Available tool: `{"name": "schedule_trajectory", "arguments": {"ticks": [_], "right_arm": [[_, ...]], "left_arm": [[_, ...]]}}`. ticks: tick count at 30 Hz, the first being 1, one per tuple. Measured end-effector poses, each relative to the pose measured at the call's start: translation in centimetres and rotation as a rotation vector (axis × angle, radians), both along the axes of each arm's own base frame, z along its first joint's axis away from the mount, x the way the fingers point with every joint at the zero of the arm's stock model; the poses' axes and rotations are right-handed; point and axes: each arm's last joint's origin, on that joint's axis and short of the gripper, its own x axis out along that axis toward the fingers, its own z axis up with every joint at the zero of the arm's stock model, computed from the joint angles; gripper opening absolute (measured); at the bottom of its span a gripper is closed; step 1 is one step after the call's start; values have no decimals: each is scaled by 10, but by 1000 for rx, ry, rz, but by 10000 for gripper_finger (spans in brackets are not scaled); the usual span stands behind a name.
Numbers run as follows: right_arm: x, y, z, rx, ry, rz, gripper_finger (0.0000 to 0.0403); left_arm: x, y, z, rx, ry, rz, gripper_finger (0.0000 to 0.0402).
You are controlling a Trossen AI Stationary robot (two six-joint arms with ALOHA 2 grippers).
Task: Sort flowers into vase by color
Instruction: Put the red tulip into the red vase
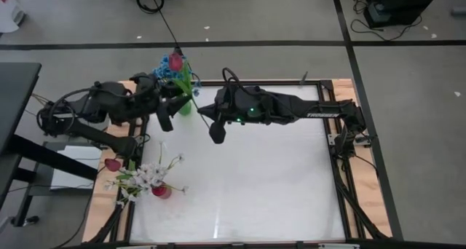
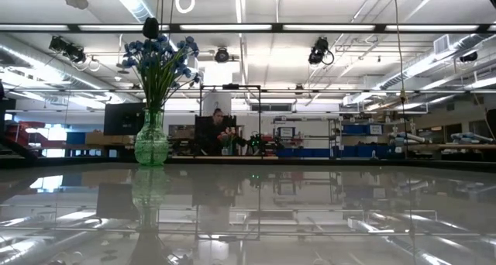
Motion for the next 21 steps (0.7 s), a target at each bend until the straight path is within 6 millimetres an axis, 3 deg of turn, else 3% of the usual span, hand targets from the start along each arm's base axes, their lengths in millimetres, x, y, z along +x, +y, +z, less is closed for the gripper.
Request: {"name": "schedule_trajectory", "arguments": {"ticks": [11,15,18,21], "right_arm": [[-2,-8,-6,-45,79,-5,1],[-2,-12,-8,-16,88,-28,24],[-6,-18,-12,34,133,-95,59],[-13,-23,-16,65,192,-188,92]], "left_arm": [[15,13,-5,-31,14,-13,80],[16,14,-6,49,55,-17,22],[4,14,-7,81,120,-27,12],[-22,13,0,82,198,-85,12]]}}
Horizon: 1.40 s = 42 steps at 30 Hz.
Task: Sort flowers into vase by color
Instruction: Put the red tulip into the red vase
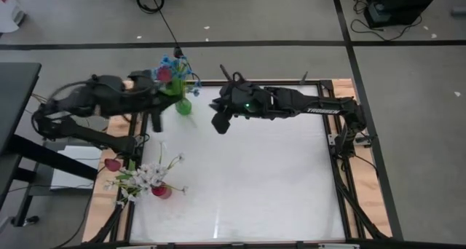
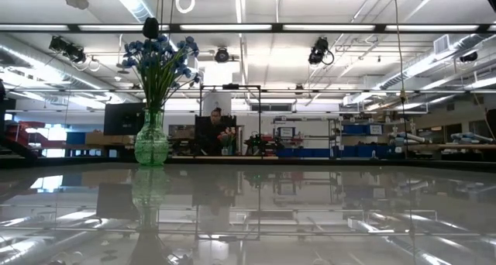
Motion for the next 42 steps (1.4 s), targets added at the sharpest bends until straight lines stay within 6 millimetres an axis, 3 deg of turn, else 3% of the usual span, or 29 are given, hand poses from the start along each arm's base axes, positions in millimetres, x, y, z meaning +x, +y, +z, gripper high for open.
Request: {"name": "schedule_trajectory", "arguments": {"ticks": [5,10,14,18,23,28,33,37,42], "right_arm": [[-15,-11,-5,24,108,-127,122],[-18,-17,-11,53,169,-161,124],[-19,-17,-12,59,169,-162,124],[-18,-17,-11,76,157,-168,124],[-18,-16,-12,122,147,-167,124],[-20,-15,-14,156,158,-188,124],[-22,-14,-16,213,176,-197,124],[-22,-13,-18,258,178,-206,124],[-23,-12,-18,295,164,-228,124]], "left_arm": [[-46,-3,1,-7,198,-161,10],[-93,-2,-10,-63,306,-151,9],[-127,0,-18,-132,299,-77,9],[-148,0,-33,-183,237,-54,9],[-148,-2,-69,-247,210,-120,9],[-129,-9,-101,-272,133,-367,9],[-119,-14,-128,-287,163,-547,9],[-120,-16,-135,-254,108,-623,8],[-128,-16,-127,-173,-23,-653,8]]}}
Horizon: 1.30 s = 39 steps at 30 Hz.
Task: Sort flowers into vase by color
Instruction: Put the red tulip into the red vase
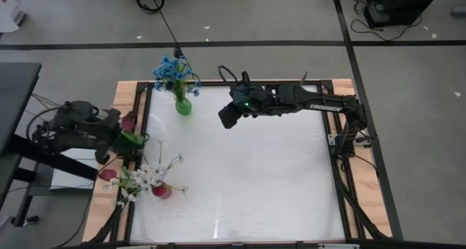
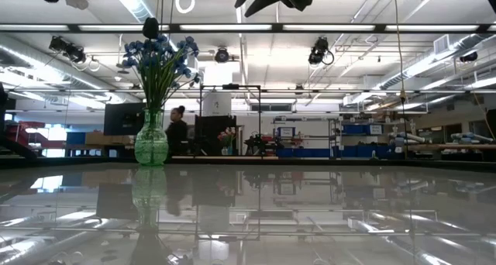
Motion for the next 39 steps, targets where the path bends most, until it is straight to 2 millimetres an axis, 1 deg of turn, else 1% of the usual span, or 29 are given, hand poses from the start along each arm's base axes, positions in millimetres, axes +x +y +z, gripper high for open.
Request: {"name": "schedule_trajectory", "arguments": {"ticks": [3,6,8,14,22,29,34,39], "right_arm": [[0,1,0,17,-8,-14,124],[0,2,0,33,-17,-28,124],[0,2,0,45,-24,-39,124],[1,7,0,77,-41,-58,124],[1,15,1,88,-54,-55,124],[1,16,1,70,-46,-37,124],[1,14,1,72,-44,-32,124],[1,12,0,71,-38,-19,124]], "left_arm": [[-5,-1,4,-3,-70,-35,8],[-9,-2,4,-9,-81,-67,8],[-8,-2,3,-12,-74,-91,8],[2,-4,-11,-19,-27,-144,8],[6,-5,-16,6,-25,-178,11],[7,-7,-10,108,-153,-285,14],[15,-9,-10,88,-113,-352,15],[30,-10,-11,73,-59,-404,15]]}}
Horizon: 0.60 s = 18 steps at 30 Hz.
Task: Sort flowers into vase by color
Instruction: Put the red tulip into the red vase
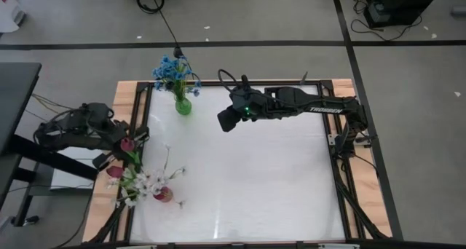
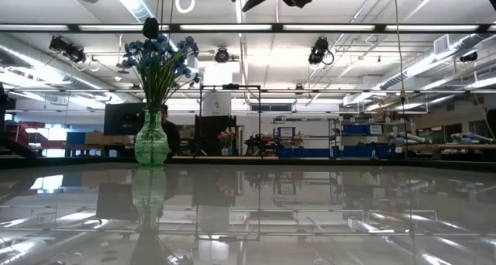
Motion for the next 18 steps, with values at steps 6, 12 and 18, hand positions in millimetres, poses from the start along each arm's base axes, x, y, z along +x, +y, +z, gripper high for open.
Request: {"name": "schedule_trajectory", "arguments": {"ticks": [6,12,18], "right_arm": [[0,-2,0,-7,4,7,124],[0,-2,0,-19,11,21,124],[0,-3,0,-25,21,50,124]], "left_arm": [[12,-2,-2,21,32,-64,16],[16,-3,7,16,-59,-85,16],[16,-5,19,-12,-71,-122,16]]}}
